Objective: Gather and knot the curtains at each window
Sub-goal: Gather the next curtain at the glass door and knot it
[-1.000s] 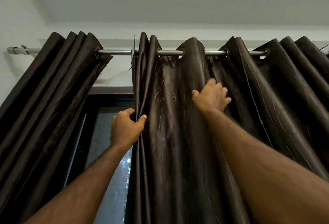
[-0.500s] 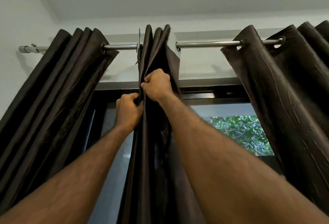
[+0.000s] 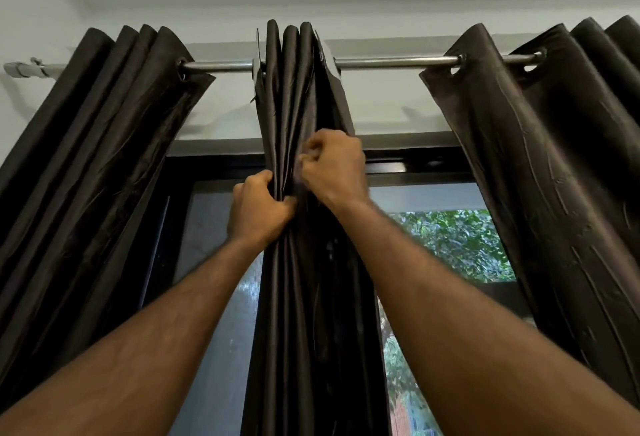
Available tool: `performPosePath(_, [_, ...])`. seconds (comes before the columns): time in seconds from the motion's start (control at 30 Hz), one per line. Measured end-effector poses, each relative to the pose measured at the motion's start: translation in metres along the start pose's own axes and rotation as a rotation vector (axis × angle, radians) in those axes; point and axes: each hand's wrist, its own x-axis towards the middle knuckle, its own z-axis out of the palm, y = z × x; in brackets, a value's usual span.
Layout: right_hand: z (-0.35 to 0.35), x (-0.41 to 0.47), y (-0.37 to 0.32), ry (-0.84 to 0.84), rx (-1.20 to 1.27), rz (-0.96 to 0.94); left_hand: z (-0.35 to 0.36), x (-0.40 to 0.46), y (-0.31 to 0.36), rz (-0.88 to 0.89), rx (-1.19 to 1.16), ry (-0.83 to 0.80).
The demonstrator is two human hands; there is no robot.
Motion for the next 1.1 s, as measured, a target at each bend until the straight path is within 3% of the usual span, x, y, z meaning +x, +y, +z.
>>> performPosePath(0.1, [-0.009, -0.032, 0.019, 0.250, -0.409, -0.061, -0.001, -0.009, -0.003, -0.050, 0.016, 0.001])
performPosePath(0.17, [-0.016, -0.047, 0.035, 0.184, -0.411, 0.101, -0.002, -0.015, -0.001, -0.051, 0.023, -0.011])
performPosePath(0.27, [-0.018, -0.060, 0.050, -0.063, -0.384, 0.291, -0.002, -0.020, -0.002, -0.055, -0.029, -0.034])
performPosePath(0.4, [0.010, -0.061, 0.005, -0.271, -0.127, 0.112, -0.002, -0.026, -0.005, -0.045, -0.071, -0.035])
performPosePath(0.5, [0.026, -0.047, -0.018, -0.274, 0.061, 0.020, -0.012, -0.026, -0.012, -0.070, -0.150, 0.059])
performPosePath(0.63, [0.030, -0.063, 0.014, -0.281, -0.033, 0.049, -0.026, -0.041, -0.017, -0.074, -0.134, -0.074])
performPosePath(0.77, [0.041, -0.126, 0.016, -0.323, 0.262, 0.083, -0.024, -0.084, -0.021, -0.111, -0.203, -0.108])
performPosePath(0.9, [0.040, -0.190, 0.020, -0.192, 0.494, 0.132, -0.025, -0.147, -0.024, -0.205, -0.287, -0.107])
performPosePath(1.1, [0.024, -0.294, 0.038, -0.185, 0.421, 0.134, -0.032, -0.261, -0.033, -0.339, -0.380, -0.154])
